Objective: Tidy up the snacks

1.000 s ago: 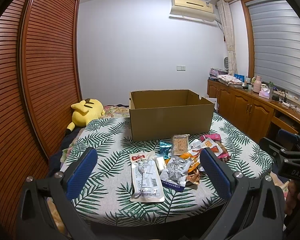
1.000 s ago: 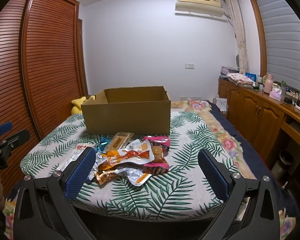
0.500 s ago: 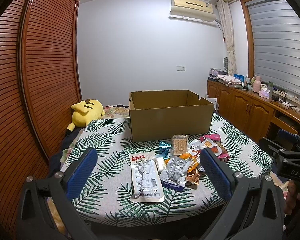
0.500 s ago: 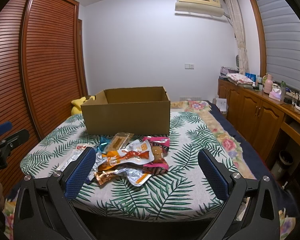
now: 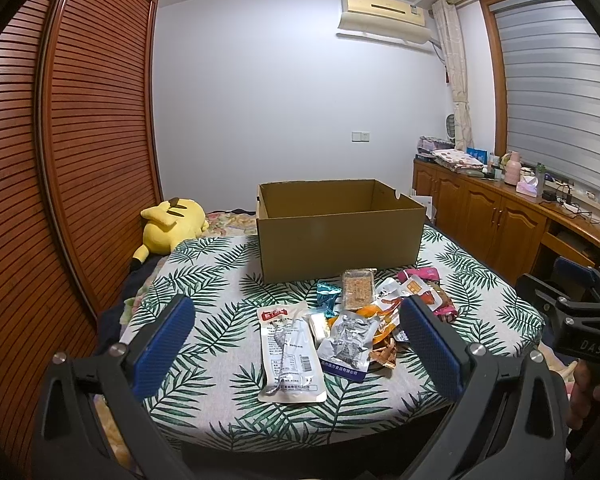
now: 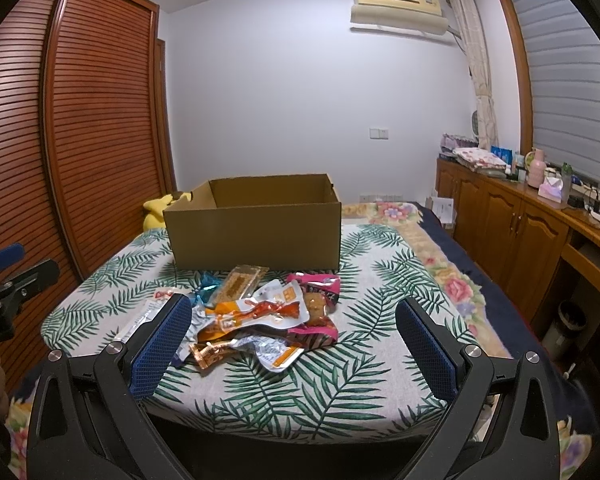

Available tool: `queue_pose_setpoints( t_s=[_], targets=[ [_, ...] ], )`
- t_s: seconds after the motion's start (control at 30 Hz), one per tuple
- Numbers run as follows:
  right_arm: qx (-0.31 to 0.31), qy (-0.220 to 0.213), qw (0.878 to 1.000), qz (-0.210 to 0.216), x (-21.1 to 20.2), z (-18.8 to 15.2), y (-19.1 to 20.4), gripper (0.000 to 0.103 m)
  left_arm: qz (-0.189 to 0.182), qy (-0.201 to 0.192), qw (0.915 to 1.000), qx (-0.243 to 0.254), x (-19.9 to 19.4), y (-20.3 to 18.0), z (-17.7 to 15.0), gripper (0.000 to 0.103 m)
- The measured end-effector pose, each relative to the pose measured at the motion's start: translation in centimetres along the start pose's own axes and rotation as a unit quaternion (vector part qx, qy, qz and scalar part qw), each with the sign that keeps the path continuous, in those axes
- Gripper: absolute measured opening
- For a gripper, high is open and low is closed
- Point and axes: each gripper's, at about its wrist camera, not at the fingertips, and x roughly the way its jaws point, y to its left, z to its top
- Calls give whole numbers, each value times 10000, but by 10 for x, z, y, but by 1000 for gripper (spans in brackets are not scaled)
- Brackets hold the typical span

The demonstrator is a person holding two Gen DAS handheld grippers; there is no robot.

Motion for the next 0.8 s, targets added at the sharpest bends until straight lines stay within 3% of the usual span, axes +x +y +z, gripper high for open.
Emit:
queue_pose_setpoints(
  t_s=[0.37,0.8],
  targets=[
    [-2,63,10000,19,2,-1,-1,103,-48,102,9999,11,1,-3,-3,103],
    [-241,425,9983,316,33,-16,-4,102,-215,663,9976,-6,50,6,-23,103]
  ],
)
